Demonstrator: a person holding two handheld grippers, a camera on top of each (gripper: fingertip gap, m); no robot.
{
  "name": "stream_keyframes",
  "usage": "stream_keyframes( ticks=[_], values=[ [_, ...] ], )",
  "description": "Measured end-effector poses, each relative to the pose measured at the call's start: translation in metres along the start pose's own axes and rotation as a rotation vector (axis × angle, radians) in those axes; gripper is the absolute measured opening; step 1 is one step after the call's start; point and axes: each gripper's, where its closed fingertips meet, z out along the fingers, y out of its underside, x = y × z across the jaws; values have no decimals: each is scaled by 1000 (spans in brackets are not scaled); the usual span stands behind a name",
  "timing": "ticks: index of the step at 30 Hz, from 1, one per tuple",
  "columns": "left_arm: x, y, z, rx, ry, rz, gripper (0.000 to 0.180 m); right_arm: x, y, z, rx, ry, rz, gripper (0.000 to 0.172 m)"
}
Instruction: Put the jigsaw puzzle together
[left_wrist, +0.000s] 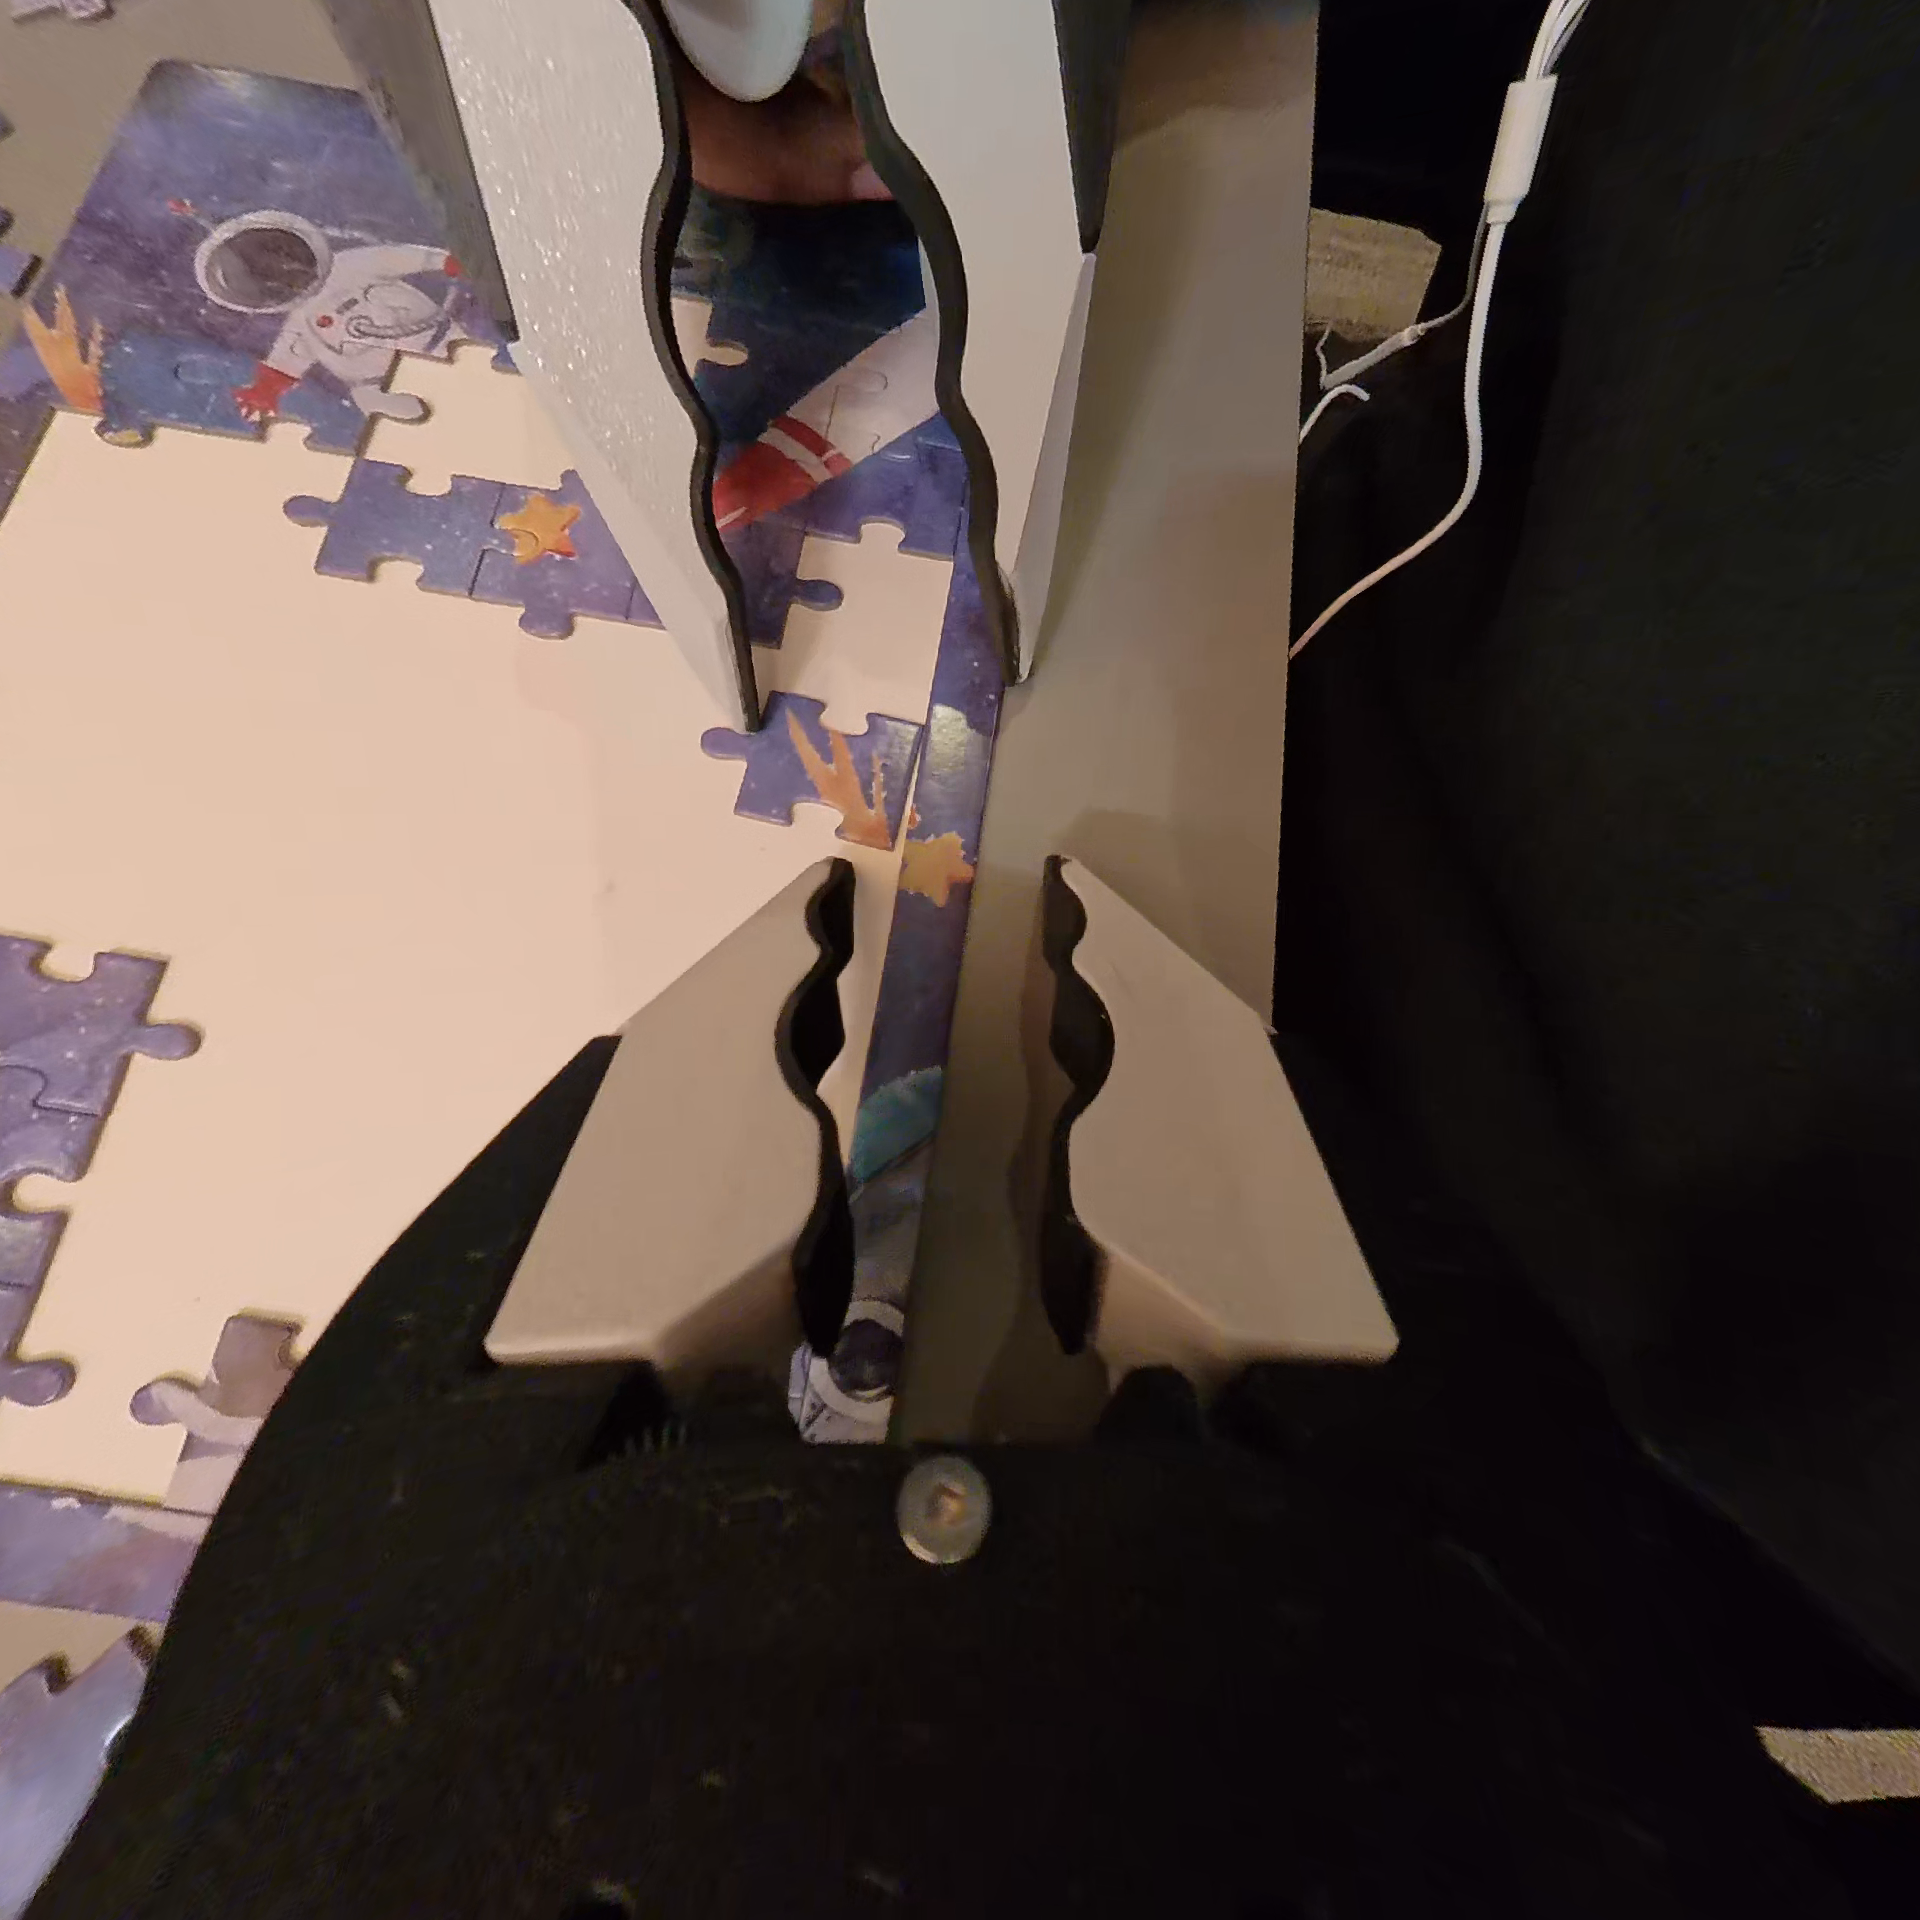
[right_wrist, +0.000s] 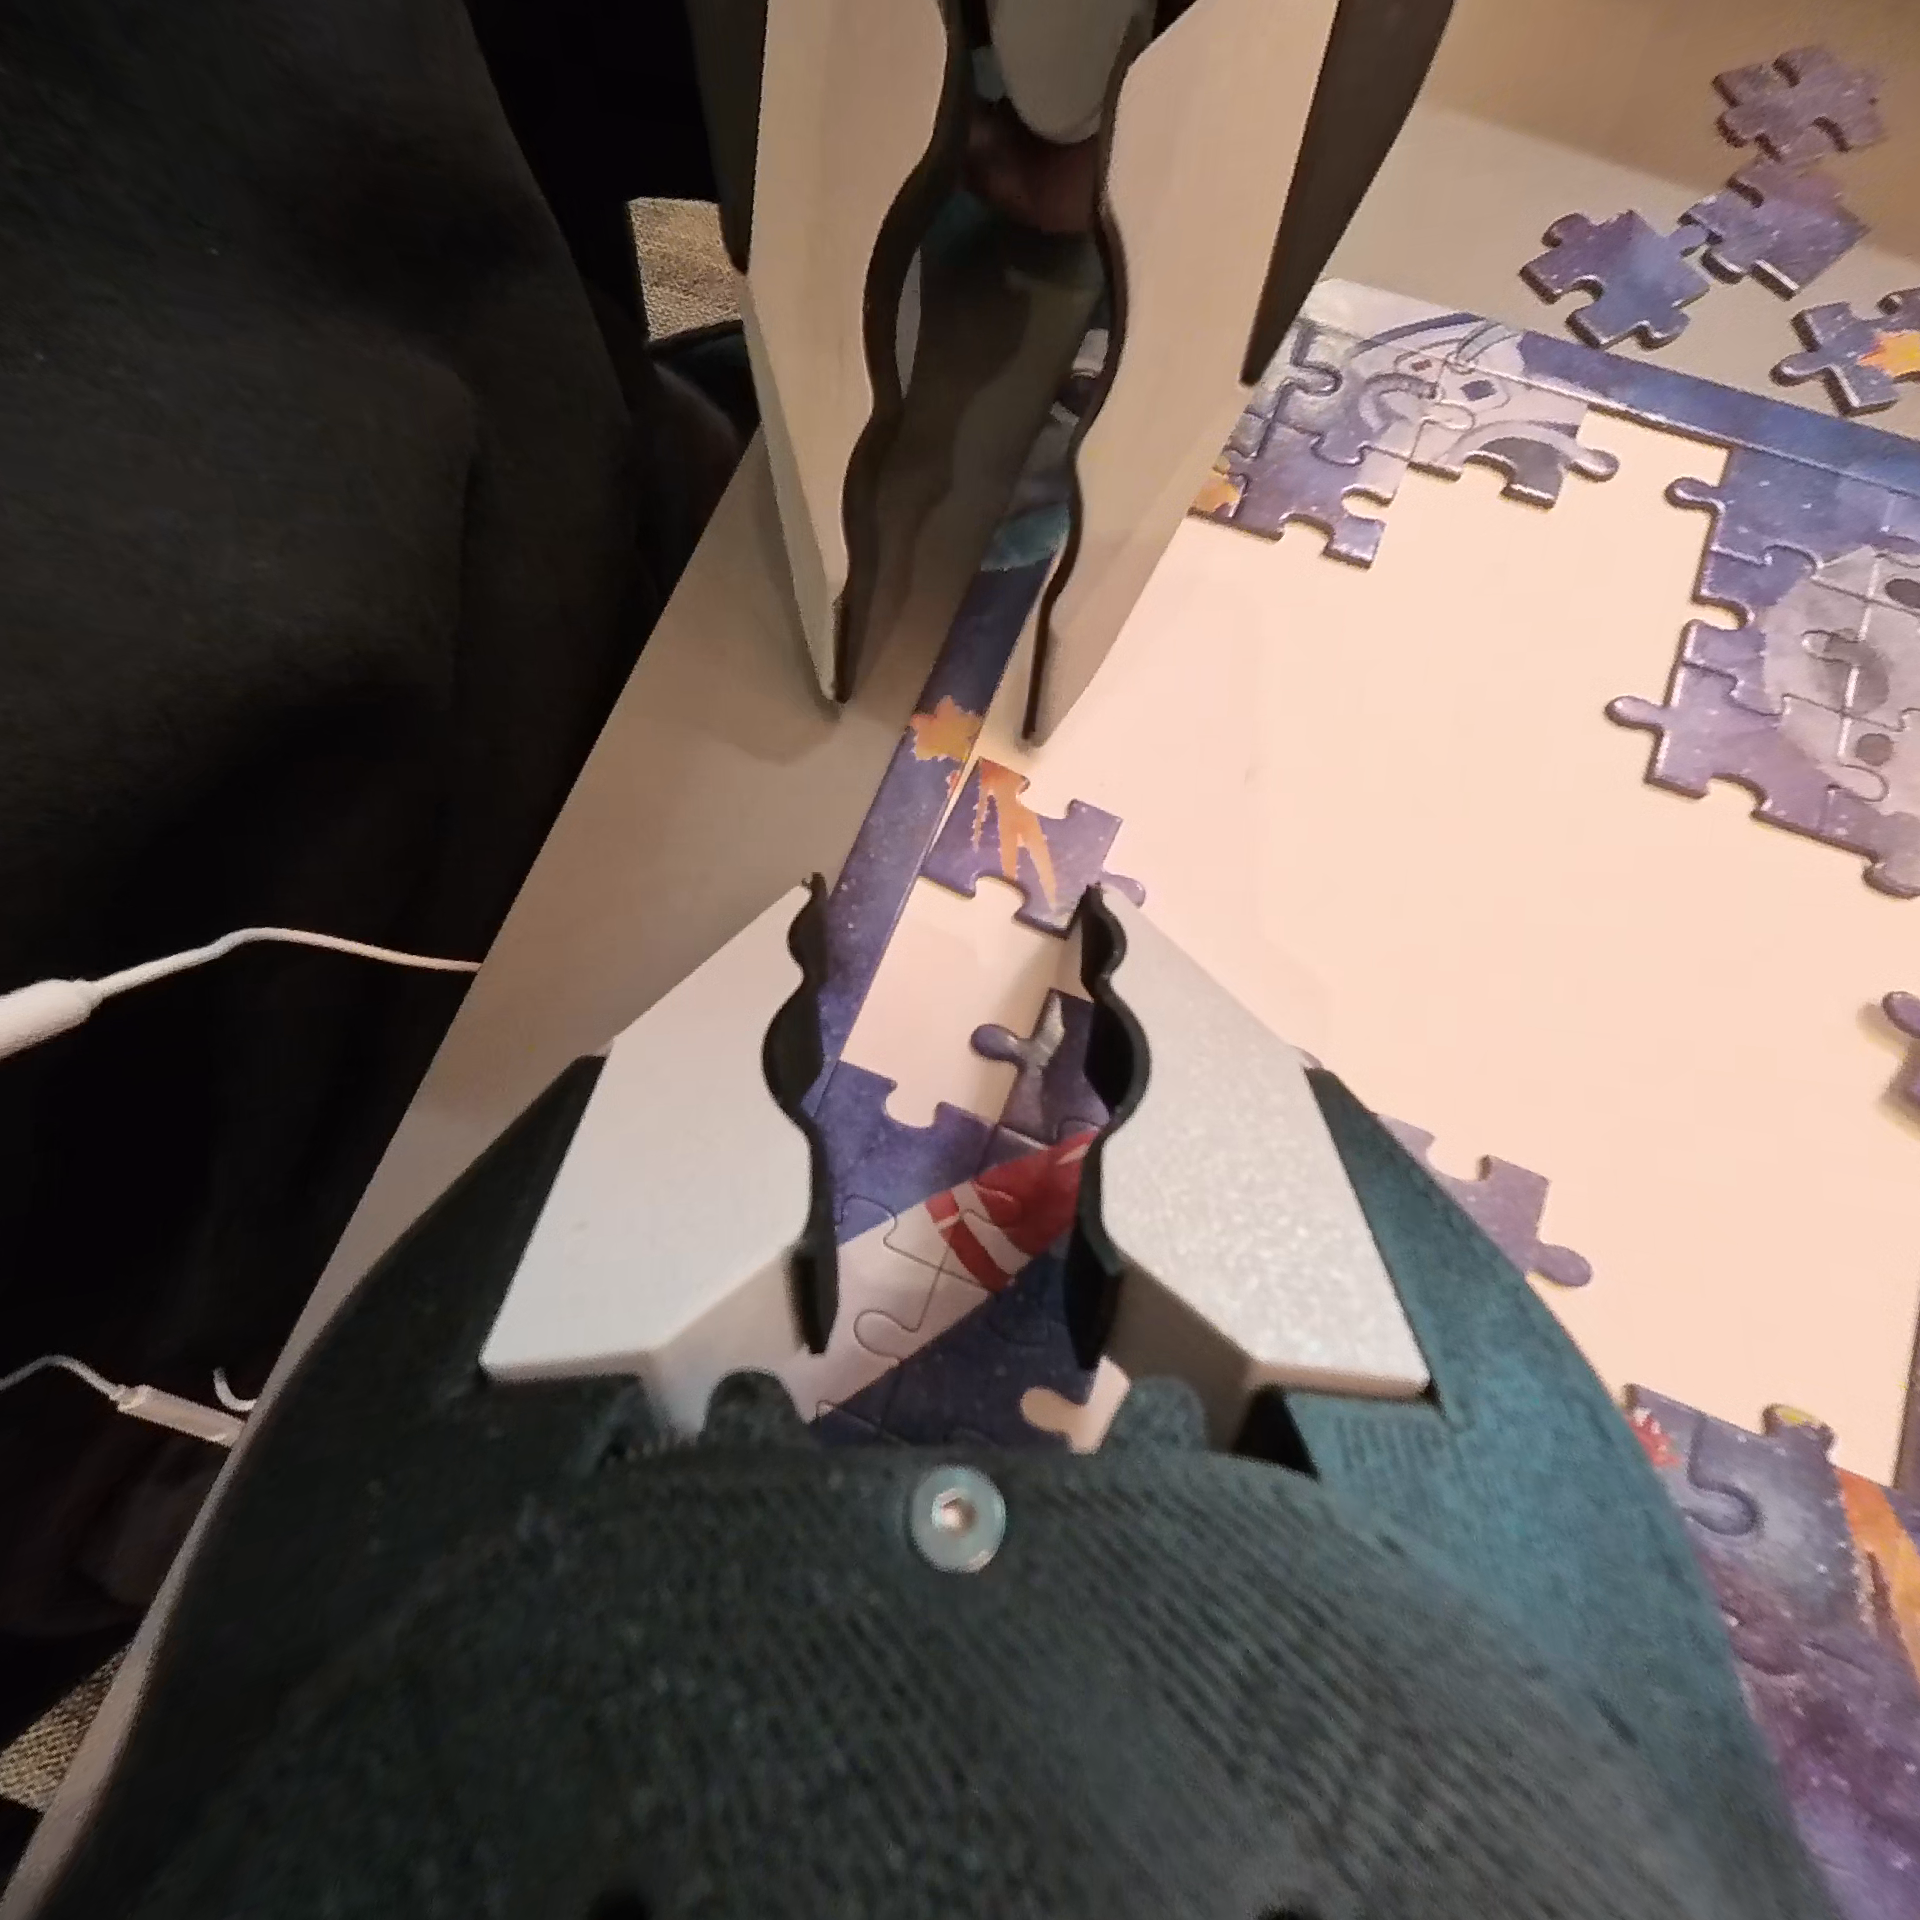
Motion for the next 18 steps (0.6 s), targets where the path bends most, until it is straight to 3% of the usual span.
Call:
stream_keyframes(
  ticks=[18],
  values=[
    [6,-4,6,-5,10,25,32,1,0,0,2,3,2,46]
  ],
)
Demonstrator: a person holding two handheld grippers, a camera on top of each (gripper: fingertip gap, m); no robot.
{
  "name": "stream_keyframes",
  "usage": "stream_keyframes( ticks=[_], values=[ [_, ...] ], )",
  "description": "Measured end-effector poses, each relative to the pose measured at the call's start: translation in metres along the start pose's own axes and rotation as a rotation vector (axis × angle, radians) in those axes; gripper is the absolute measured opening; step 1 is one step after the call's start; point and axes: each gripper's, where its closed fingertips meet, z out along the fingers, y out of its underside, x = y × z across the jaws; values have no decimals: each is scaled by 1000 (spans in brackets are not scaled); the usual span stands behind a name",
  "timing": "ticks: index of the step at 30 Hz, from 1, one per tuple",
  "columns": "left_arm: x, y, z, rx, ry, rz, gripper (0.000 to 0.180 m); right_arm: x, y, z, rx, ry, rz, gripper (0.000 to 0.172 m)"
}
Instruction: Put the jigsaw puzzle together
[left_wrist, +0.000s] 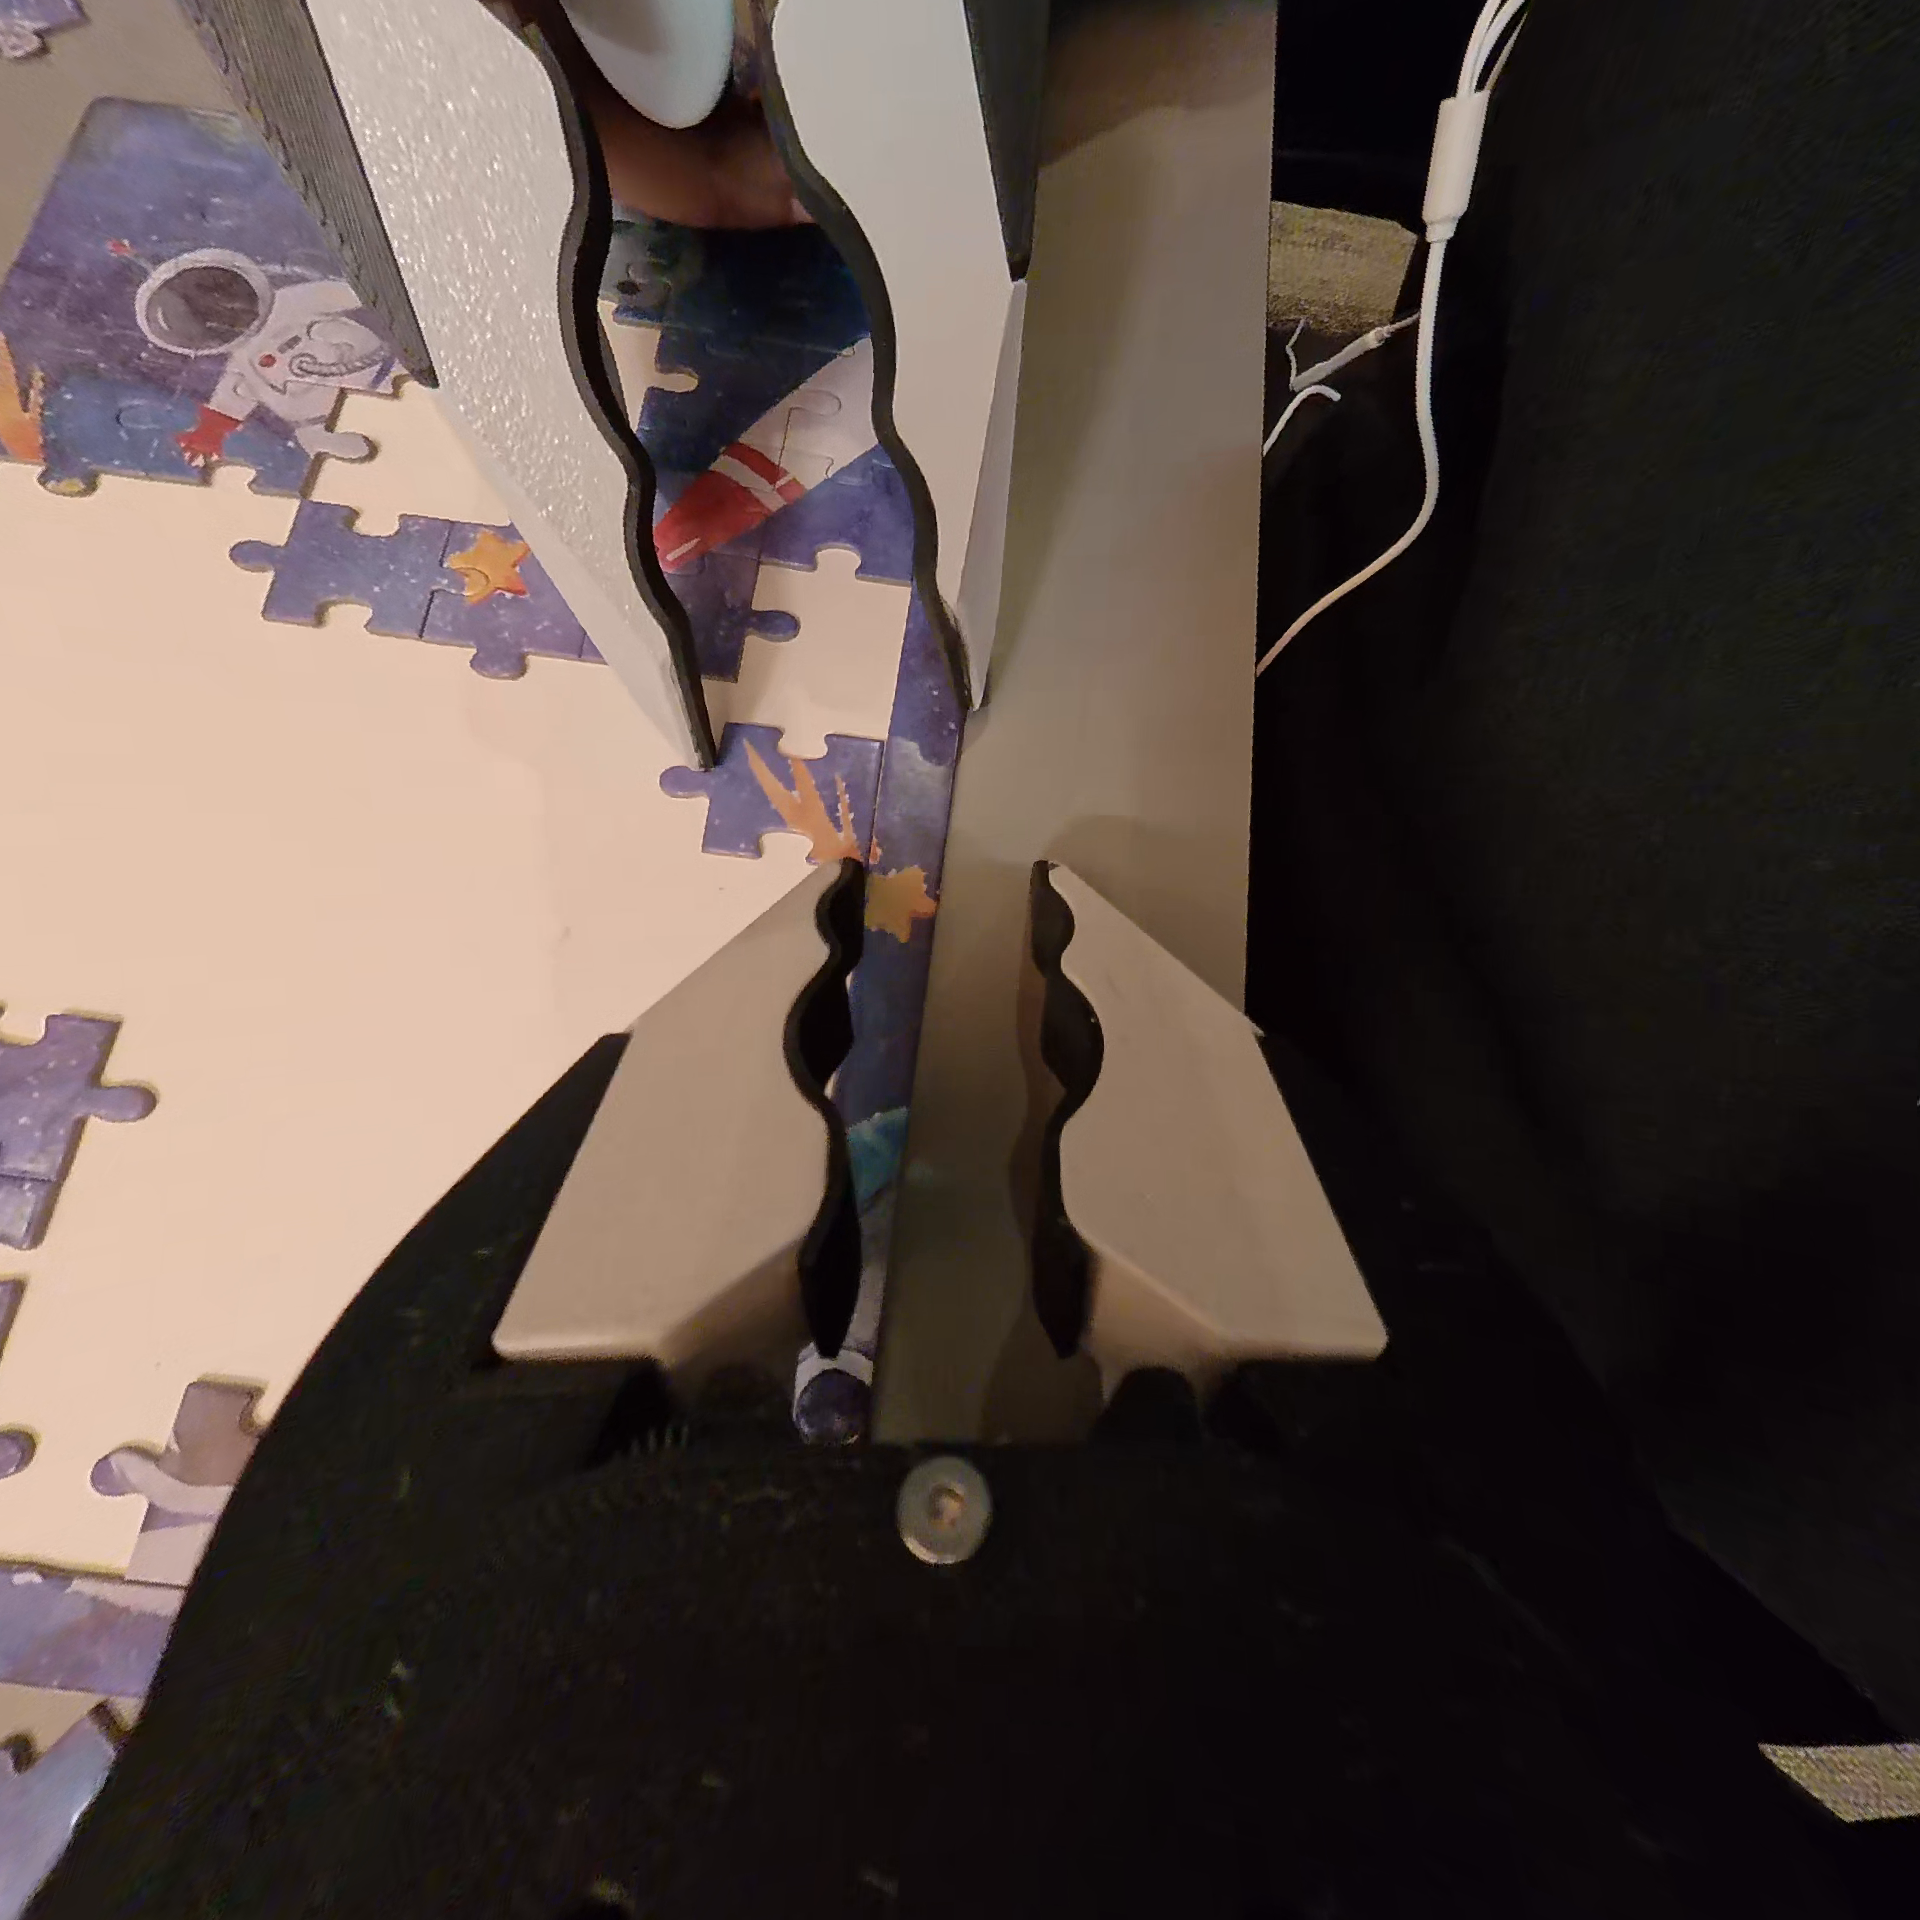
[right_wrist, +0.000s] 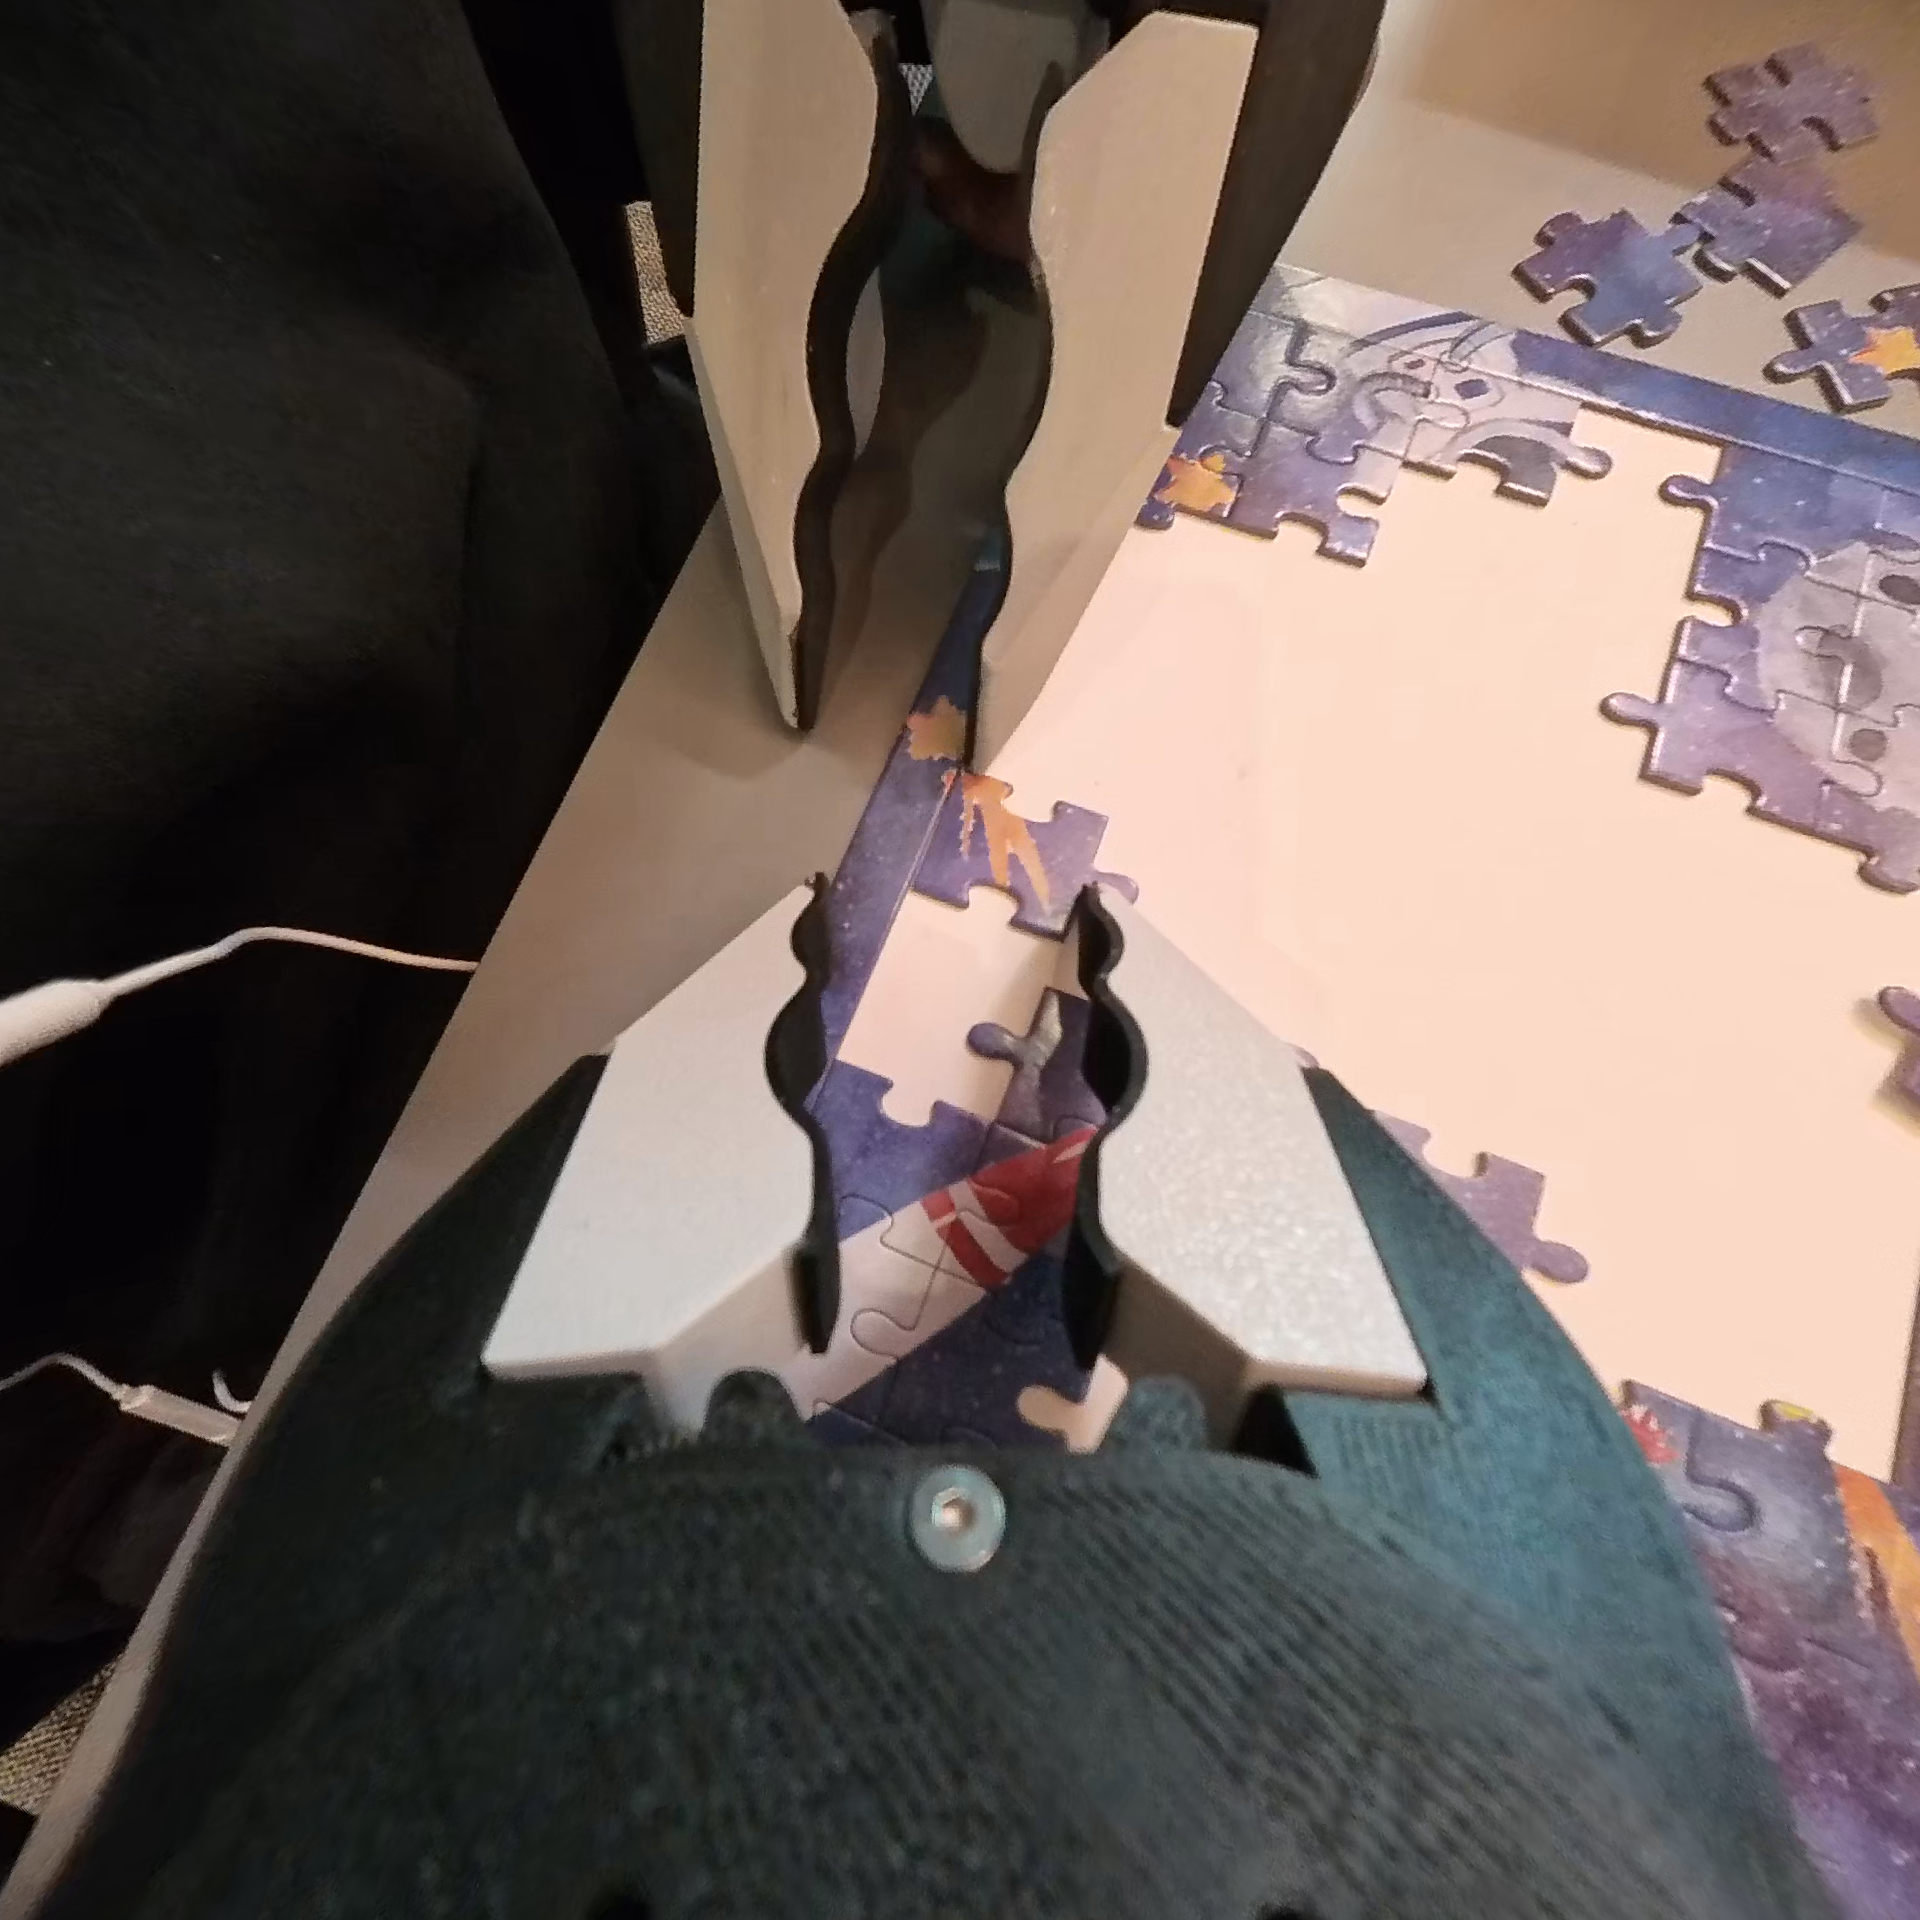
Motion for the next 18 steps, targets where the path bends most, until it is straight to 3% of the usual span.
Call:
stream_keyframes(
  ticks=[18],
  values=[
    [-2,0,0,1,2,-12,31,0,0,0,-2,2,-1,46]
  ],
)
